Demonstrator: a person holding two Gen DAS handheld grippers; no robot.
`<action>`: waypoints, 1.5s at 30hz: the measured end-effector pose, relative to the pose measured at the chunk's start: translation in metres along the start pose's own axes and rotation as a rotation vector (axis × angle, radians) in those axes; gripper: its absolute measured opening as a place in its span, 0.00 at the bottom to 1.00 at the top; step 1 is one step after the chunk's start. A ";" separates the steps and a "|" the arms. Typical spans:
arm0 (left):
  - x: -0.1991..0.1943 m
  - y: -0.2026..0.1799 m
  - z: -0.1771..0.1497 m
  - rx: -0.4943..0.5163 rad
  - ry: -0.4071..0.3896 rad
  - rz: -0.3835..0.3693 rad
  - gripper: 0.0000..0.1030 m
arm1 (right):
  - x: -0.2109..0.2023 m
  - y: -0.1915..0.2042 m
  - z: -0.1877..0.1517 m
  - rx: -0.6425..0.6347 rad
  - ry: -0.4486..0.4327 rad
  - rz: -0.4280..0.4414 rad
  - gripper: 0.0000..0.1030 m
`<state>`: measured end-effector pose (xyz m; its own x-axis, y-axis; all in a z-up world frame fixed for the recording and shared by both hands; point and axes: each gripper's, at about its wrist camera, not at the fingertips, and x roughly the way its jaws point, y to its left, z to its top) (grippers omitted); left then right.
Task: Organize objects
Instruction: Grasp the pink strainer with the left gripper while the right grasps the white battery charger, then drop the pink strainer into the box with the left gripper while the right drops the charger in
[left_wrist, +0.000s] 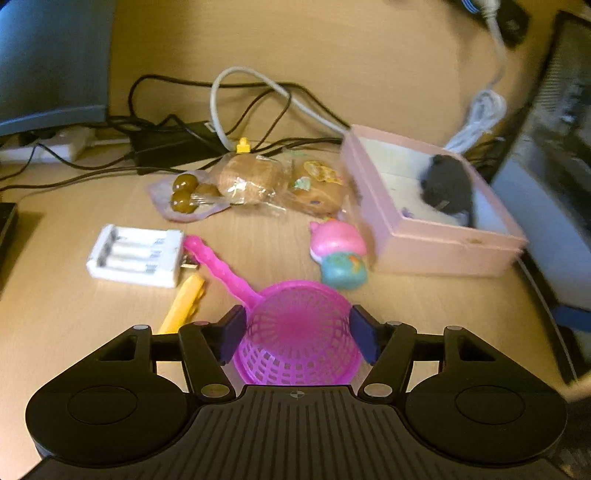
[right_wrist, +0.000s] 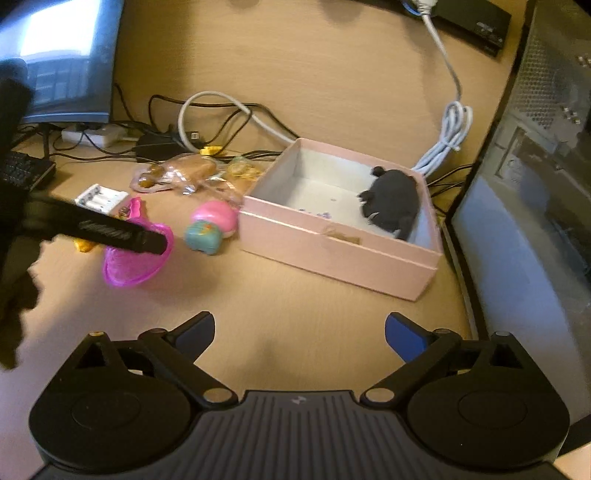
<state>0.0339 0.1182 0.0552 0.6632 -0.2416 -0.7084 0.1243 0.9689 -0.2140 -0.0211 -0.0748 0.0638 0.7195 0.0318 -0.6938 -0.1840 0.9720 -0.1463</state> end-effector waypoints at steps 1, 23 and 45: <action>-0.013 0.005 -0.006 0.018 -0.007 -0.022 0.64 | 0.002 0.006 0.003 0.003 0.001 0.014 0.98; -0.173 0.159 -0.057 -0.102 -0.149 0.191 0.64 | 0.142 0.222 0.113 0.119 0.145 0.186 1.00; -0.128 0.050 -0.058 0.153 -0.038 -0.032 0.64 | 0.002 0.096 0.059 -0.039 -0.055 0.091 0.76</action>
<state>-0.0875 0.1945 0.0968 0.6841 -0.2729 -0.6764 0.2546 0.9584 -0.1292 0.0023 0.0325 0.0897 0.7342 0.1335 -0.6657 -0.2755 0.9547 -0.1123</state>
